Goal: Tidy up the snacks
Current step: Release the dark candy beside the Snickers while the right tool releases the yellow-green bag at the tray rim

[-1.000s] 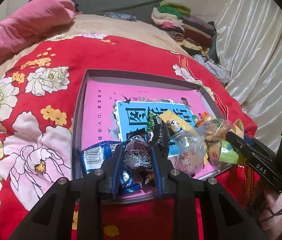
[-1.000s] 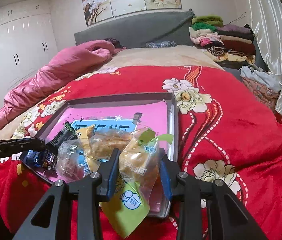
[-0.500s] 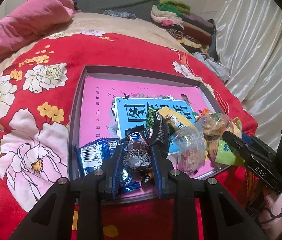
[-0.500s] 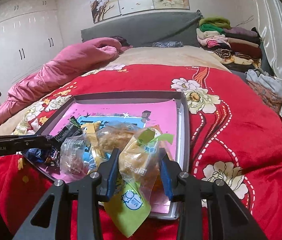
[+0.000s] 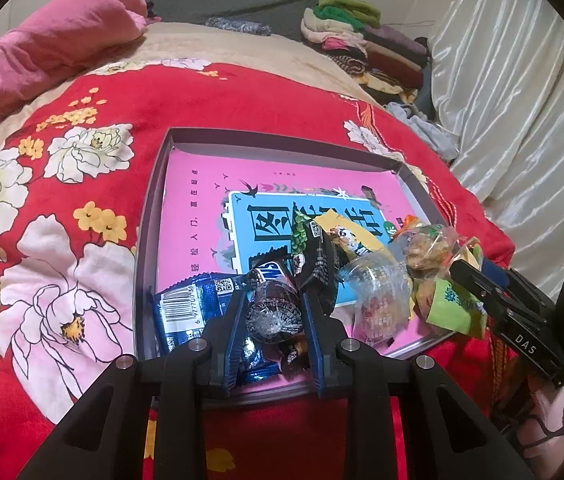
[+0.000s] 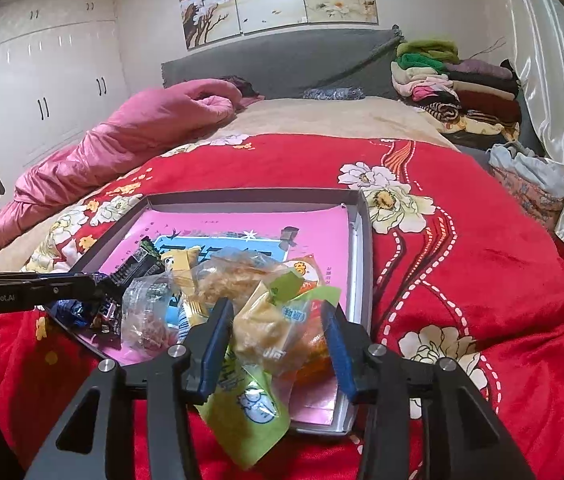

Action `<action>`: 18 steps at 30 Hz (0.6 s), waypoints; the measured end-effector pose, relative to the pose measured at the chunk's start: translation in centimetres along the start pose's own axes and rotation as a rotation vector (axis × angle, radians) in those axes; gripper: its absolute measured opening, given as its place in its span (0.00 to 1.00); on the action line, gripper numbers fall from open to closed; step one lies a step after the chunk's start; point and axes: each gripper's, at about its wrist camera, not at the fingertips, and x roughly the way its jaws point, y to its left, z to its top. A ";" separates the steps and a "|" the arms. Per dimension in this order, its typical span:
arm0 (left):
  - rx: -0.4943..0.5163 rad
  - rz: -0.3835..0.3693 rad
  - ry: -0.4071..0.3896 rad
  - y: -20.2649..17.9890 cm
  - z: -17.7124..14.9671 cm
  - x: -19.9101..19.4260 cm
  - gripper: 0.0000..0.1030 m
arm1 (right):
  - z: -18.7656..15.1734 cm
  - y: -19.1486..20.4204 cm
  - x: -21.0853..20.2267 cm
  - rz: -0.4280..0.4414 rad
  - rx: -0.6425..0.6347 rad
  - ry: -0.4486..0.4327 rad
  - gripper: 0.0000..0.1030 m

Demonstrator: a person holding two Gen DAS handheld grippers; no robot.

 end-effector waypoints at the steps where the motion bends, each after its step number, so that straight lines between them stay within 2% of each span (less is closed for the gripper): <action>1: 0.000 0.000 0.001 0.0 0.0 0.0 0.28 | 0.0 0.0 -0.1 -0.004 -0.003 -0.003 0.45; 9: 0.008 0.006 0.004 -0.1 0.0 -0.1 0.28 | 0.1 0.1 -0.3 -0.023 -0.015 -0.007 0.45; 14: 0.003 0.004 0.005 -0.2 0.0 -0.3 0.41 | 0.1 -0.3 -0.3 -0.044 -0.010 -0.011 0.47; 18: 0.006 0.002 0.009 -0.3 -0.1 -0.4 0.44 | 0.1 -0.5 0.1 -0.063 -0.002 -0.007 0.48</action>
